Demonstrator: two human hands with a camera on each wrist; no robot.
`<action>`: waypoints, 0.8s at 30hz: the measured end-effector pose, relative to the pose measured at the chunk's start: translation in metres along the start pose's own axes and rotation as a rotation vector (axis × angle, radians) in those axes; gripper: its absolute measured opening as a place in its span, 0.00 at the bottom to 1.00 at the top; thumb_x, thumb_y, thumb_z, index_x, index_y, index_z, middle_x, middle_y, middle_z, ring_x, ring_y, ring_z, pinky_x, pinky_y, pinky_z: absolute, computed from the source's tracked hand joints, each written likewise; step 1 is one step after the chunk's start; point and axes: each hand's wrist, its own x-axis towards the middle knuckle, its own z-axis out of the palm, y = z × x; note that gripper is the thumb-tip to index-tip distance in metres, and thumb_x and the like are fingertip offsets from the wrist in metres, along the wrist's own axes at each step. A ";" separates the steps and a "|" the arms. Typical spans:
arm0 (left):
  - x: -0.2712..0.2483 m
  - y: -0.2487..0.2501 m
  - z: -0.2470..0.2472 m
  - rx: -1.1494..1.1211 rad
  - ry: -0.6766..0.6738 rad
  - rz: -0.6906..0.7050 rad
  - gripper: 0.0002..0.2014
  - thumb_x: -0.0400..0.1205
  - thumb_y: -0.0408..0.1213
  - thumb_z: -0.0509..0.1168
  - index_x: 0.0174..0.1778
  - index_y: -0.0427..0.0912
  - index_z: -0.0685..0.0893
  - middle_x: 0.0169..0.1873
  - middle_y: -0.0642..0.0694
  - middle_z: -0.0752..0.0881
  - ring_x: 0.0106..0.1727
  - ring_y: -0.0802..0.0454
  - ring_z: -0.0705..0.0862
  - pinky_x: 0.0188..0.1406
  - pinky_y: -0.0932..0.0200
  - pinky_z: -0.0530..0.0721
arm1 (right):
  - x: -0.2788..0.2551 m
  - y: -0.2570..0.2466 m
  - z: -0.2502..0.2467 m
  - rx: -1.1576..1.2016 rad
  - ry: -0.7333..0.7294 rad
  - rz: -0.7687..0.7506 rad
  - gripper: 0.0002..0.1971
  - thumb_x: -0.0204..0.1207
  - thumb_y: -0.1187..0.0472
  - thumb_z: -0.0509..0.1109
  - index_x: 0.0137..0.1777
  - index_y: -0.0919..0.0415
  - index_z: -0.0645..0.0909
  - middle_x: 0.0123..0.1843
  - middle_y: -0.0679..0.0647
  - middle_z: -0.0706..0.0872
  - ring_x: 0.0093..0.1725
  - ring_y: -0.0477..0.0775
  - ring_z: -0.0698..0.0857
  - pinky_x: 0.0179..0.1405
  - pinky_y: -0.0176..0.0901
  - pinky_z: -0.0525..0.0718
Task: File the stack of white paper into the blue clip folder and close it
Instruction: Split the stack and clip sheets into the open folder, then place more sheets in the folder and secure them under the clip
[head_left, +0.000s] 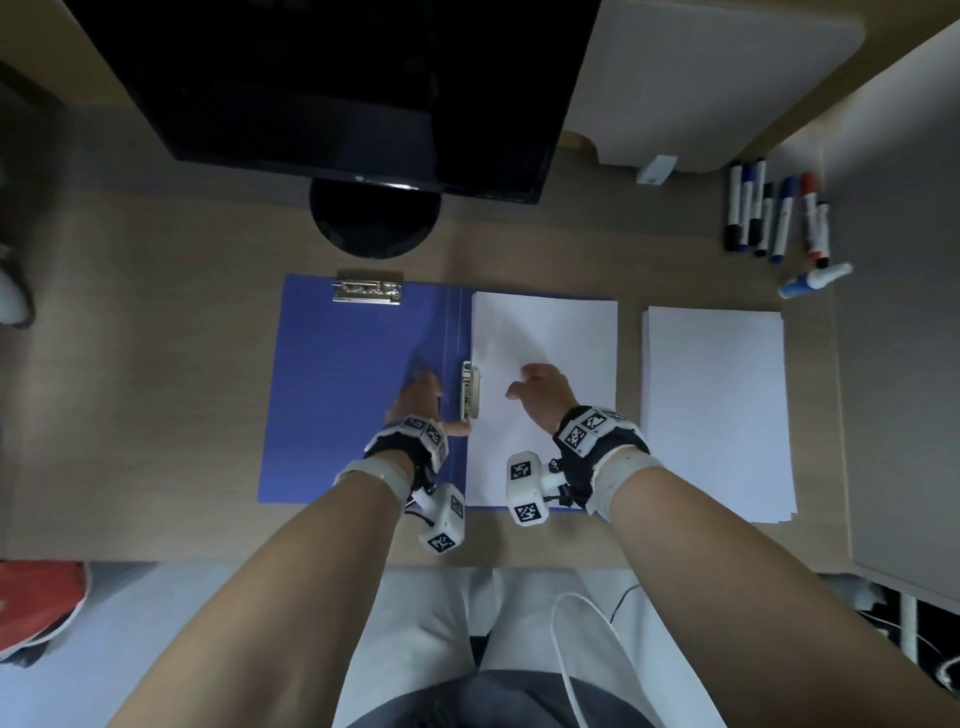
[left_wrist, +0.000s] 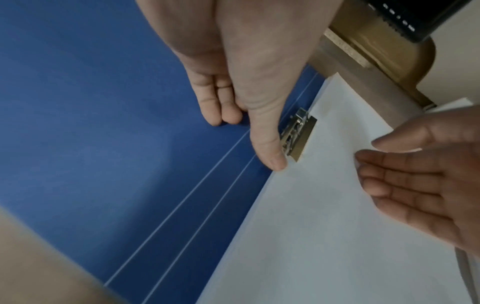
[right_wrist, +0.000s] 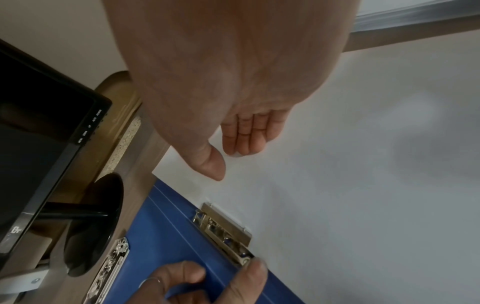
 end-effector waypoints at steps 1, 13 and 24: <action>0.001 0.002 0.002 0.026 0.023 -0.016 0.40 0.61 0.46 0.83 0.66 0.37 0.75 0.60 0.38 0.83 0.61 0.39 0.84 0.60 0.47 0.83 | 0.001 0.002 0.000 0.003 -0.002 -0.003 0.29 0.73 0.57 0.71 0.75 0.62 0.75 0.75 0.59 0.77 0.72 0.62 0.77 0.74 0.57 0.74; -0.013 0.065 -0.025 -0.384 -0.010 -0.113 0.34 0.72 0.67 0.64 0.58 0.38 0.73 0.48 0.41 0.84 0.48 0.55 0.90 0.51 0.61 0.86 | -0.006 0.017 -0.047 0.213 0.139 0.003 0.10 0.77 0.63 0.64 0.40 0.56 0.86 0.52 0.62 0.92 0.53 0.64 0.89 0.58 0.57 0.86; -0.041 0.228 0.104 -0.444 -0.339 -0.170 0.17 0.83 0.34 0.60 0.65 0.30 0.80 0.51 0.33 0.86 0.55 0.40 0.84 0.52 0.52 0.77 | -0.015 0.131 -0.196 0.253 0.434 0.193 0.27 0.76 0.56 0.68 0.75 0.57 0.73 0.74 0.59 0.78 0.73 0.64 0.75 0.70 0.52 0.75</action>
